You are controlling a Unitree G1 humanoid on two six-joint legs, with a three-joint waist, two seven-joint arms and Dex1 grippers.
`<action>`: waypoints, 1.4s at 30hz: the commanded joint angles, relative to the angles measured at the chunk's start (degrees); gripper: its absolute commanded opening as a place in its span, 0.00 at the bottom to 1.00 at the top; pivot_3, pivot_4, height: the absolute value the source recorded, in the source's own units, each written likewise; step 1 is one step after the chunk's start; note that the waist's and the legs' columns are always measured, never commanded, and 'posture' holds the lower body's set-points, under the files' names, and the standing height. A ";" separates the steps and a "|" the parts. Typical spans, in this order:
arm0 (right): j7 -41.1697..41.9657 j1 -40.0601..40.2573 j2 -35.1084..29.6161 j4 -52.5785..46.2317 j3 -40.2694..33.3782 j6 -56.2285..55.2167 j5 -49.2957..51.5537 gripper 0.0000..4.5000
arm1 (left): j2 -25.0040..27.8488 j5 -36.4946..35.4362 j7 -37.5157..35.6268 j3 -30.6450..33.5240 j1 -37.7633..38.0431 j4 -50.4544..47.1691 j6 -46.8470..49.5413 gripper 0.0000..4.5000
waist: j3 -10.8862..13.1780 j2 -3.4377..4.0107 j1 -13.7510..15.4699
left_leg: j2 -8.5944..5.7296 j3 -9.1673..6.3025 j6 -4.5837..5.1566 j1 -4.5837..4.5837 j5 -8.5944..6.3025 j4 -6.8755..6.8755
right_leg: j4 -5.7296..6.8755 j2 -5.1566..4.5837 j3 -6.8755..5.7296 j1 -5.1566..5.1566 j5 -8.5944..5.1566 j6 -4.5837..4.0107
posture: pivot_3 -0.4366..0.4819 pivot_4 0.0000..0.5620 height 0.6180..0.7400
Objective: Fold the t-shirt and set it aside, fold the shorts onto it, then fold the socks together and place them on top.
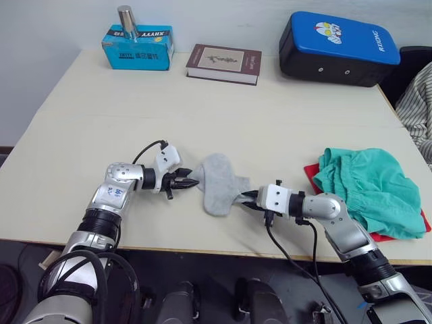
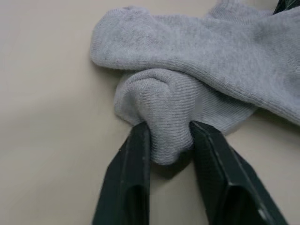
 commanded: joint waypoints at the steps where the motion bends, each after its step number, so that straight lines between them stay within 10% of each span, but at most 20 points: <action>1: 1.60 -0.26 -1.00 -0.01 -0.86 -1.70 0.76 0.00 | 0.51 -0.65 -2.41 -0.21 2.44 -2.80 0.93 0.05 | 0.00 0.00 -0.03 | 0.01 0.00 0.00 0.00 0.00 0.00 | 0.00 0.01 0.00 0.00 0.00 0.00 | 0.48 0.27 1.00; 15: 10.18 -12.20 1.34 20.18 -0.10 -14.87 1.69 0.00 | 6.89 -5.88 6.66 7.92 21.36 -33.51 17.51 0.00 | 0.00 0.01 -1.53 | 0.18 0.10 -0.12 0.12 -0.05 -0.08 | 0.00 0.05 0.31 0.00 -0.04 -0.09 | 0.48 0.27 1.00; 18: 8.35 -13.38 2.14 21.76 -2.82 -13.69 3.40 0.15 | 8.65 -7.14 6.87 7.93 22.91 -36.66 22.45 0.00 | 0.01 0.01 -1.51 | 0.18 0.10 -0.12 0.12 -0.06 -0.05 | -0.01 0.02 0.31 -0.01 -0.03 -0.09 | 0.48 0.27 1.00; 26: 20.97 -5.25 -8.72 7.35 -5.82 -0.36 13.19 0.78 | 14.61 -15.77 1.89 13.72 26.38 -42.11 28.01 0.58 | 0.05 0.09 -1.18 | 0.18 0.07 -0.13 0.07 -0.12 -0.13 | -0.08 0.01 0.30 -0.04 -0.05 -0.12 | 0.48 0.27 1.00; 29: 20.95 -0.50 -12.83 -4.91 -7.85 18.47 21.65 1.00 | 17.73 -16.68 0.66 16.64 26.12 -39.39 28.14 0.59 | 0.06 0.10 -1.14 | 0.19 0.06 -0.12 0.07 -0.15 -0.10 | -0.13 -0.03 0.31 -0.04 -0.05 -0.12 | 0.48 0.27 1.00; 37: -1.99 2.40 -5.15 -23.41 -6.89 63.56 34.15 1.00 | 12.98 -17.04 6.53 15.09 11.02 -25.07 34.02 1.00 | 0.06 0.10 -0.49 | 0.28 -0.12 -0.17 0.06 -0.24 -0.11 | -0.04 -0.01 0.20 -0.09 -0.02 -0.35 | 0.48 0.27 1.00; 42: -9.62 2.41 2.35 -24.31 -5.60 67.17 33.48 1.00 | 8.07 -14.84 6.46 11.18 0.97 -11.87 32.28 1.00 | -0.10 -0.17 0.00 | 0.26 0.01 -0.24 0.04 -0.21 -0.11 | -0.05 0.06 0.19 -0.12 -0.02 -0.35 | 0.48 0.27 1.00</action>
